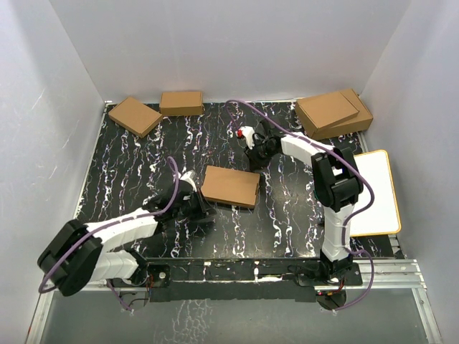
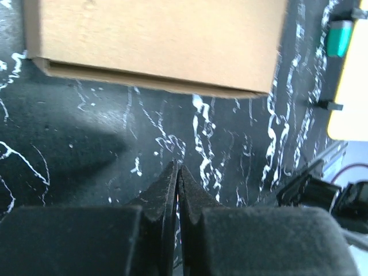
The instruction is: Fold the paper box
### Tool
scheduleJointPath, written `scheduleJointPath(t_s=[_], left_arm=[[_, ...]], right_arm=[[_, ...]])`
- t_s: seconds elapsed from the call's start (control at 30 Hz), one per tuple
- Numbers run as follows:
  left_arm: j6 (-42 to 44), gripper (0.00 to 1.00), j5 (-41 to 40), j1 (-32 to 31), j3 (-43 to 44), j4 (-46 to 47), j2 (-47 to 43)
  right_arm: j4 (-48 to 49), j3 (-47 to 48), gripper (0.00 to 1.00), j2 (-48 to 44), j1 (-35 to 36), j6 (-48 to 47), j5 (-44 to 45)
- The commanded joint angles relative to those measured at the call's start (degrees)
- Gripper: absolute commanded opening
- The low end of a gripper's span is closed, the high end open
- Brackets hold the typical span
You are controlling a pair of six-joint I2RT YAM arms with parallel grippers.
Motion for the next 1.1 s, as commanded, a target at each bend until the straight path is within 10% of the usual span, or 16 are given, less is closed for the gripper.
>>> scheduleJointPath(t_s=[0.0,0.43,0.77,1.07], left_arm=[[-7.0,0.0,-4.2,-0.4,0.0,6.2,6.3],[-1.9,0.0,-3.8,-0.2,15.4,11.9,29.6],[10.2,0.01,-9.0,0.1,19.9,-5.4,23.0],[16.3,0.79,-14.4,0.8,11.4,-10.0,2.5]], right_arm=[[-1.8,2.4,0.15,0.1,0.0,-1.8,-2.5],[-4.2,-12.5,0.14,-8.9,5.1,-6.3,-10.0],[0.8,-15.2,0.28,-14.9,-1.1,0.8,-5.0],[10.2,-17.9,0.67,-22.7,-8.0,9.1,-12.1]])
